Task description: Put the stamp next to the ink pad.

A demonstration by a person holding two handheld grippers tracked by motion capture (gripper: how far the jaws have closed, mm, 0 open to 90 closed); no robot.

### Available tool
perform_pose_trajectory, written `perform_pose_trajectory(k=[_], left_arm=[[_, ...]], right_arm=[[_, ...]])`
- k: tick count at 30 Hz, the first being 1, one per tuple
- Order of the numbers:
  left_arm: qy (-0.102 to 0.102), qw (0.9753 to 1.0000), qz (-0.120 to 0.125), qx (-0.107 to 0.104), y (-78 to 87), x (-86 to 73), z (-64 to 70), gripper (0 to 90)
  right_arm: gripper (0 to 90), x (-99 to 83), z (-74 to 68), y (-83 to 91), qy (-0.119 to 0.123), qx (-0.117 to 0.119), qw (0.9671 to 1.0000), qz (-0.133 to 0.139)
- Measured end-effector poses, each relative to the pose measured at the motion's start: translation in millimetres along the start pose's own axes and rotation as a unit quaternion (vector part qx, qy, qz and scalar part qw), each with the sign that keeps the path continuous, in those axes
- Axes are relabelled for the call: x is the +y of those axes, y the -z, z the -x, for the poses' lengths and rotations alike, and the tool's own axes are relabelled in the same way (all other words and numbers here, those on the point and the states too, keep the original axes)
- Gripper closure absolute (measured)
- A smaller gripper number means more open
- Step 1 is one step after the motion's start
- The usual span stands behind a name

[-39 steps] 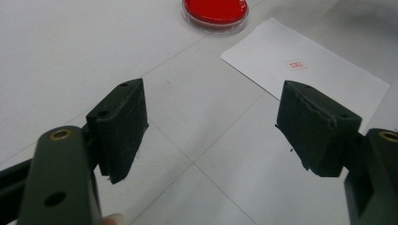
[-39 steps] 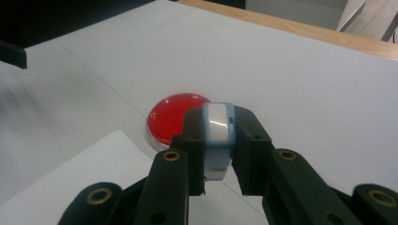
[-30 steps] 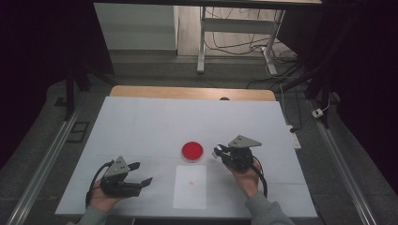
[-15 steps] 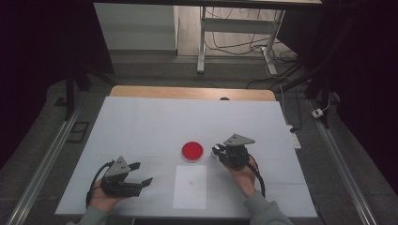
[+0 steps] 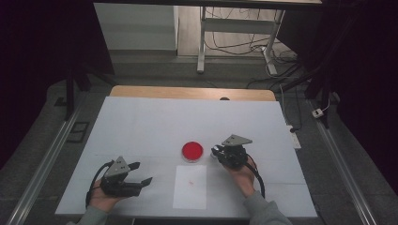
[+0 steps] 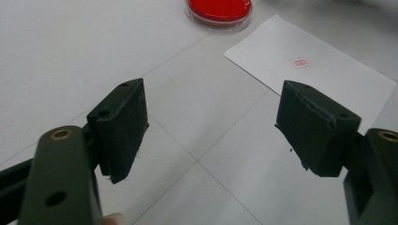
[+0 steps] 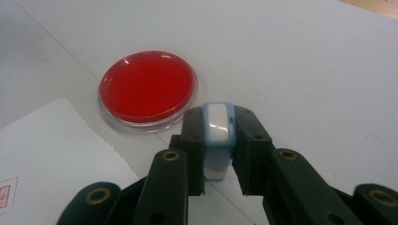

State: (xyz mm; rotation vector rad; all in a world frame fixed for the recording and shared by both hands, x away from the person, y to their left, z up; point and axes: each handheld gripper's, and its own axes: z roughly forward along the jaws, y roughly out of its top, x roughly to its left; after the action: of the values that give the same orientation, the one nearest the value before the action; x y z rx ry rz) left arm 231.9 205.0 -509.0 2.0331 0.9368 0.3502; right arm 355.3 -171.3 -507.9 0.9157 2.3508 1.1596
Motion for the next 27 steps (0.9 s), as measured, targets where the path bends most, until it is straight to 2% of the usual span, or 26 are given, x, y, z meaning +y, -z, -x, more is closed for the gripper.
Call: perform_pose_trajectory(k=[7,11,19,27], left_arm=[[0.000,1.0000,0.000,0.001,-0.6,-0.3,-0.4,25.7],[0.000,1.0000,-0.001,0.001,-0.6,-0.5,-0.5,25.7],[0.002,1.0000,-0.002,0.002,-0.9,-1.5,-2.0,25.7],[0.010,0.9999,-0.002,0.004,-0.9,-4.0,-5.2,25.7]], right_arm=[[74.4,-0.4,0.5,-0.4,0.001,0.001,1.0000,0.002],[71.0,-0.2,-0.1,-0.3,0.000,0.001,1.0000,0.002],[55.0,2.0,0.7,4.9,-0.006,0.005,0.9998,0.020],[47.1,2.8,3.6,13.5,-0.016,0.013,0.9991,0.037]])
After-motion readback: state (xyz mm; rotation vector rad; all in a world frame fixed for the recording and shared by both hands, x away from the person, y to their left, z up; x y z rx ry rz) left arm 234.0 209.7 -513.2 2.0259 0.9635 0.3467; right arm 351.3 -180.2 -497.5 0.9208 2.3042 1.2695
